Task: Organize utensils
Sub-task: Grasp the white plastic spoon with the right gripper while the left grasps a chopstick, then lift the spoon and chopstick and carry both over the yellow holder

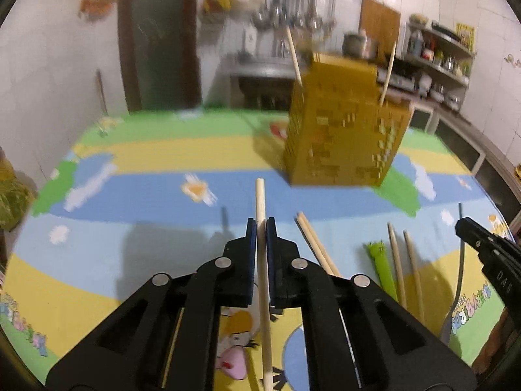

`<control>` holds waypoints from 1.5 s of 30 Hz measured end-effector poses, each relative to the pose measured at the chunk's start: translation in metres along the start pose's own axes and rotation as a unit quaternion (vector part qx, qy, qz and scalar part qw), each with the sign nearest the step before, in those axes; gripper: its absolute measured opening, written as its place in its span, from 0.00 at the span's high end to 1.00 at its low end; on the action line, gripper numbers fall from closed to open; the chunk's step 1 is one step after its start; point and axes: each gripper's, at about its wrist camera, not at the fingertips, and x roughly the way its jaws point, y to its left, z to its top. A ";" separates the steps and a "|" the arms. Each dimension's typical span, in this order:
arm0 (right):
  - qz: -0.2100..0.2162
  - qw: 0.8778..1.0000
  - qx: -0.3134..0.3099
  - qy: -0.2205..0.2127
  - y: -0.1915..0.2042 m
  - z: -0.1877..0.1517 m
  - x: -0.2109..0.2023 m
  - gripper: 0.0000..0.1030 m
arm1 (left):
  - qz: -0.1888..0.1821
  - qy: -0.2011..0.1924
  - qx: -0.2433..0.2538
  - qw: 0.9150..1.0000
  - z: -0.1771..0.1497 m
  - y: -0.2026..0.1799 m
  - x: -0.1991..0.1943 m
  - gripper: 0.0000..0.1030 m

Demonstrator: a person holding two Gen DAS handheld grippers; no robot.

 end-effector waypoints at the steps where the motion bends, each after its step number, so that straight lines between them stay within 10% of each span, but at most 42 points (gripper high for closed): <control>1: -0.001 1.000 0.001 -0.007 -0.001 0.001 -0.004 0.93 | 0.001 -0.015 -0.002 1.000 0.000 0.002 -0.008 0.95; 19: -0.001 0.994 0.021 -0.108 -0.013 -0.001 -0.050 0.93 | 0.003 -0.140 -0.022 0.990 0.000 0.019 -0.079 0.95; 32: 0.017 0.979 0.011 -0.203 0.003 0.132 -0.054 0.93 | -0.033 -0.255 -0.035 0.966 0.146 -0.024 -0.082 0.96; 45: 0.029 0.980 0.008 -0.197 0.025 0.213 0.050 0.93 | -0.031 -0.262 -0.033 0.964 0.234 -0.066 0.030 0.96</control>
